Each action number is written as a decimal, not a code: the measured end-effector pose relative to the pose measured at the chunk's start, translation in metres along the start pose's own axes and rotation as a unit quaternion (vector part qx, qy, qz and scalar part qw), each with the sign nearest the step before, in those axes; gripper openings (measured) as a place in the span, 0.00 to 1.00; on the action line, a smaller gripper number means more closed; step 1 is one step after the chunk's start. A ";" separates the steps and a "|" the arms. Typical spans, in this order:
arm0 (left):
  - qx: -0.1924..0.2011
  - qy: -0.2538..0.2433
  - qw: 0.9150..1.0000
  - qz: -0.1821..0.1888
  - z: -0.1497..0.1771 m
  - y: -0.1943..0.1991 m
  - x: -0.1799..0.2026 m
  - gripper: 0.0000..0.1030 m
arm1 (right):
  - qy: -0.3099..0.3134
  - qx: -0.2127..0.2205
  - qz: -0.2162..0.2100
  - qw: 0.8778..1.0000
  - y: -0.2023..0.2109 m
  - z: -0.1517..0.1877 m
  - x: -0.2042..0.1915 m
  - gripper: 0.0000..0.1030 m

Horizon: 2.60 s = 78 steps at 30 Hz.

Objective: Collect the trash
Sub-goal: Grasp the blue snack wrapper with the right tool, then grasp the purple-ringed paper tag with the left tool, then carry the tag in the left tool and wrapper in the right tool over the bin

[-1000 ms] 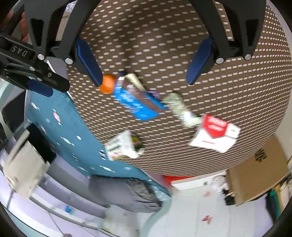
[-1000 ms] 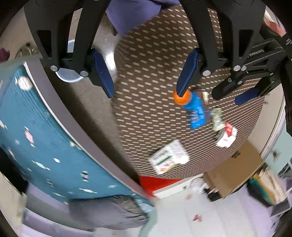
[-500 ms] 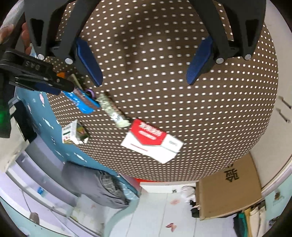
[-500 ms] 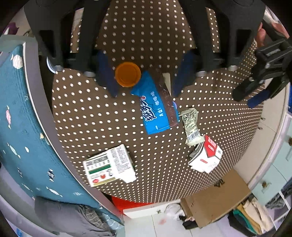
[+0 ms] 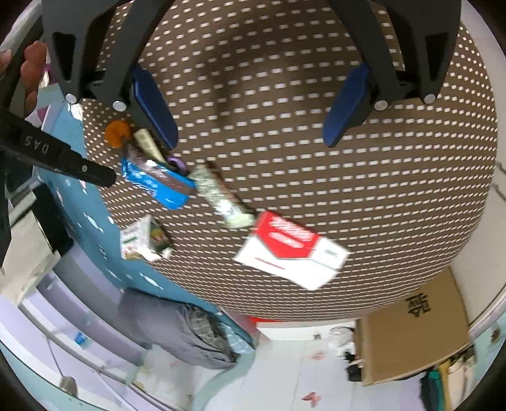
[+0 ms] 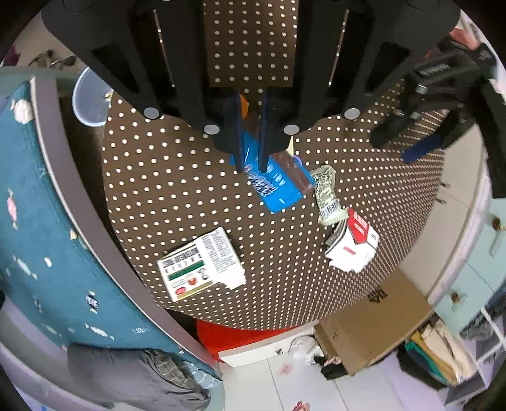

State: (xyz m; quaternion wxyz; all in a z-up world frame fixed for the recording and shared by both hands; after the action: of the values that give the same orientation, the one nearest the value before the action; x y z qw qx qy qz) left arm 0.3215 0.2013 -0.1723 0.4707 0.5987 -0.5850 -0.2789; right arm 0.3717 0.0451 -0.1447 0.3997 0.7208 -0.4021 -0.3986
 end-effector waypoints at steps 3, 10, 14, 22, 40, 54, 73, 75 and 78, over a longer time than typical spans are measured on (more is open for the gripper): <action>-0.016 -0.022 0.999 0.019 0.000 -0.011 0.026 0.88 | 0.018 -0.005 0.018 1.000 -0.002 0.001 0.007 0.09; -0.018 -0.001 1.000 0.010 -0.002 -0.017 0.018 0.88 | 0.041 0.009 0.032 0.999 -0.012 -0.006 0.001 0.72; -0.011 0.025 1.000 0.002 -0.005 -0.012 -0.006 0.88 | 0.052 -0.018 0.024 0.998 -0.036 -0.011 -0.009 0.72; -0.016 0.028 0.999 -0.005 -0.006 -0.014 -0.013 0.88 | 0.038 -0.032 0.007 0.999 -0.048 -0.013 -0.006 0.29; -0.065 -0.074 0.995 -0.012 -0.015 -0.057 0.099 0.17 | -0.074 0.026 -0.008 0.997 0.031 0.013 0.097 0.28; -0.031 -0.105 0.994 0.007 -0.009 -0.025 0.150 0.17 | -0.105 0.047 0.002 0.993 0.058 0.038 0.136 0.28; -0.025 -0.241 0.969 0.053 0.044 -0.023 0.295 0.17 | -0.199 0.106 0.028 0.974 0.118 0.109 0.222 0.28; -0.027 -0.258 0.964 0.059 0.053 -0.024 0.312 0.17 | -0.211 0.112 0.038 0.970 0.123 0.119 0.233 0.28; -0.034 -0.281 0.957 0.067 0.069 -0.028 0.336 0.17 | -0.229 0.117 0.047 0.965 0.130 0.134 0.250 0.28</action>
State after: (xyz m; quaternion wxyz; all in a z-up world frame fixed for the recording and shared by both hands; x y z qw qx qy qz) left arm 0.3267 -0.1424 -0.1515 0.3250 0.4398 -0.7225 -0.4231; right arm 0.3078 -0.2601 -0.1397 0.2279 0.6324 -0.5600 -0.4843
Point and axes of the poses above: each gripper's, at about its wrist camera, not at the fingertips, and y roughly against the way its jaws point, x to its right, z to its underside, the point moved 10 cm from there along -y, roughly the way its jaws point, and after that the axes turned 8 degrees about -x, right-handed, at the moved point
